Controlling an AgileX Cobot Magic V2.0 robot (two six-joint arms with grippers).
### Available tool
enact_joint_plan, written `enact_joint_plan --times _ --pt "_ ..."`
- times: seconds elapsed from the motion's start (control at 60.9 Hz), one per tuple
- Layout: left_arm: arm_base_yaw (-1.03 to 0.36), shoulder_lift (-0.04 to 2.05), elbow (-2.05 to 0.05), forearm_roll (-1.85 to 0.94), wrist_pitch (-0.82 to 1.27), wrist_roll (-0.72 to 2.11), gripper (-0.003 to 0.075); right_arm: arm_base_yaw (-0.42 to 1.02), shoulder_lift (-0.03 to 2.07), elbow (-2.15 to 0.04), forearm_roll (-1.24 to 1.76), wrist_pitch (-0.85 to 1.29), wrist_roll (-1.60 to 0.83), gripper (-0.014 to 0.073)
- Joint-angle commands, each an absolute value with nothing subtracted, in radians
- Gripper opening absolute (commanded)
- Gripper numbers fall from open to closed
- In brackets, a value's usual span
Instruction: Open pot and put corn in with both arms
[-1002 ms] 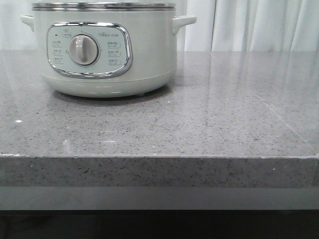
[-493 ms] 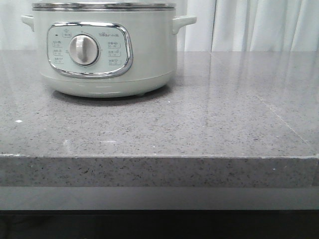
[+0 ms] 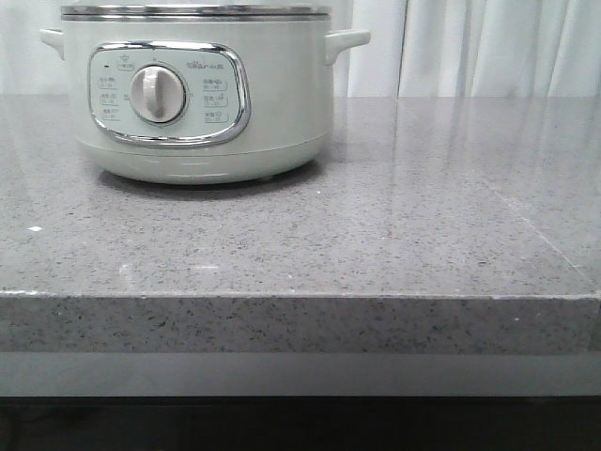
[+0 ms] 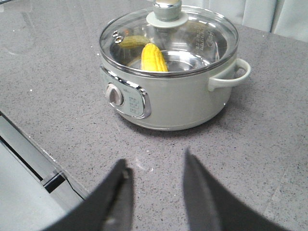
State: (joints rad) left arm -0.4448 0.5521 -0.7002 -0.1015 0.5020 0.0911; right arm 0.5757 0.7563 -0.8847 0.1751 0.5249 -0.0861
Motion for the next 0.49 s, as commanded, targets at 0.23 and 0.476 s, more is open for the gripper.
enact_joint_plan --times 0.23,0.476 --pt "-0.449 0.554 -0.728 -0.11 0.411 0.091 -0.002 0.573 0.752 -0.908 0.182 0.45 -0.094 -0.0067" --pt "-0.449 0.554 -0.728 -0.11 0.411 0.091 -0.002 0.573 0.752 -0.908 0.182 0.45 -0.094 -0.0067"
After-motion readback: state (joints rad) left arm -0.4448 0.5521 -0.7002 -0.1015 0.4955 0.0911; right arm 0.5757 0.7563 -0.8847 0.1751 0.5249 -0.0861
